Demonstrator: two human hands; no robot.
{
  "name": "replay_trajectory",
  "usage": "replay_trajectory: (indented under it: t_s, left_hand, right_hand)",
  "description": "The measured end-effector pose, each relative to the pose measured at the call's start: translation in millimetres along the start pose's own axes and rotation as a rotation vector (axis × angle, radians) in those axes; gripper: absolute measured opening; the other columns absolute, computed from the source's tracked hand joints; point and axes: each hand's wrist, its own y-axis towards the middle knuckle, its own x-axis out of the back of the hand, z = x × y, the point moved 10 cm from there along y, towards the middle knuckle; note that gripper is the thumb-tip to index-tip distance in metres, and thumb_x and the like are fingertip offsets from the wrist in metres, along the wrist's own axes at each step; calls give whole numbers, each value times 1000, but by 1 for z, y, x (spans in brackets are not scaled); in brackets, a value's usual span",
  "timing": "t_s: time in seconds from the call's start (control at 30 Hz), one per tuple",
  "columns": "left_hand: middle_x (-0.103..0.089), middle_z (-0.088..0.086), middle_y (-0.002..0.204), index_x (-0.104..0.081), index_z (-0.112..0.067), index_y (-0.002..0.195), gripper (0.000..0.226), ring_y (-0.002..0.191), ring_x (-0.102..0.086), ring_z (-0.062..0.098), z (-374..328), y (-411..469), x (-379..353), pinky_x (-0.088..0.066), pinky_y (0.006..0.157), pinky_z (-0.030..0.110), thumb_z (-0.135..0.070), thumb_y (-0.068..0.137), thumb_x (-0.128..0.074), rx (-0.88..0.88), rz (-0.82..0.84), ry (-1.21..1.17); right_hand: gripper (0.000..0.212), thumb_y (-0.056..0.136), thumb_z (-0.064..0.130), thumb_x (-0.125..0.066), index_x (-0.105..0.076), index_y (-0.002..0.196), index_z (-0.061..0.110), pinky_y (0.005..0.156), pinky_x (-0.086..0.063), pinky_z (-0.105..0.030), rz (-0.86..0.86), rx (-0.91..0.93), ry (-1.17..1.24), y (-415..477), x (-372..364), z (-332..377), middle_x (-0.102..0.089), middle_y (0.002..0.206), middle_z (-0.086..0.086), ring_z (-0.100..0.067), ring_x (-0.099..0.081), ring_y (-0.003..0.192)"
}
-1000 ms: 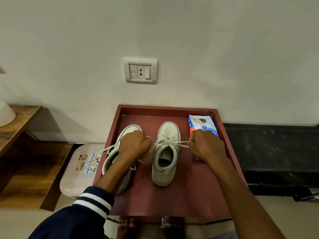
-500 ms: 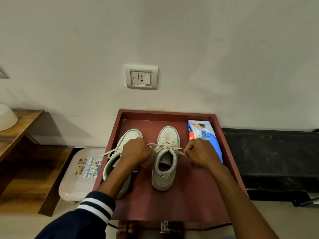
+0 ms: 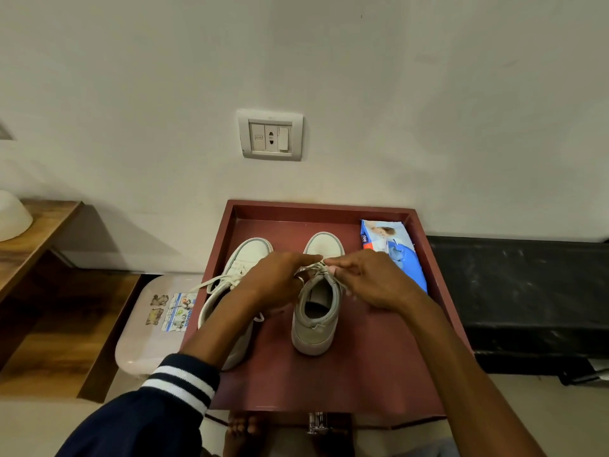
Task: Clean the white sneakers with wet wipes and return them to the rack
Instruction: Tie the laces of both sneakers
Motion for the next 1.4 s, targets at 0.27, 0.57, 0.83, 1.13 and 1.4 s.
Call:
replay_trajectory:
  t_s: [0.27, 0.57, 0.83, 1.13, 1.4]
  left_hand:
    - [-79, 3, 94, -78, -19, 112, 19, 59, -56, -4, 15, 14, 4, -52, 69, 20, -20, 96, -67, 10, -107, -48]
    - [-78, 5, 105, -79, -18, 110, 19, 96, -71, 21, 18, 18, 2, -53, 80, 26, -18, 94, -69, 3, -158, 55]
    - [-79, 6, 102, -79, -18, 111, 19, 93, -73, 23, 22, 12, 1, -56, 81, 30, -16, 95, -68, 23, -156, 18]
    - [-73, 10, 121, -67, -14, 132, 32, 104, -70, 25, 13, -2, -4, -47, 82, 21, -16, 102, -56, 9, -88, -26]
    - [-75, 7, 118, -68, -18, 132, 32, 101, -70, 26, 19, 5, -5, -42, 75, 15, -19, 102, -59, 49, -62, -12]
  right_hand:
    - [23, 93, 17, -63, -74, 114, 21, 74, -59, -26, 31, -46, 72, 5, -8, -17, -76, 83, 2, -9, -71, 72]
    - [17, 87, 14, -65, -78, 97, 14, 78, -53, -32, -117, 28, -263, 7, -3, -10, -74, 93, -7, -23, -67, 88]
    - [20, 90, 13, -60, -79, 98, 17, 73, -54, -32, -115, -16, -229, 7, -13, -19, -75, 92, -2, -20, -68, 84]
    - [26, 94, 36, -61, -72, 114, 25, 88, -50, -27, 3, -52, -6, -12, -8, -7, -70, 104, 14, 0, -60, 93]
    - [27, 91, 25, -68, -70, 118, 25, 90, -45, -12, 38, -80, 41, -7, -9, -27, -70, 116, 11, -1, -61, 110]
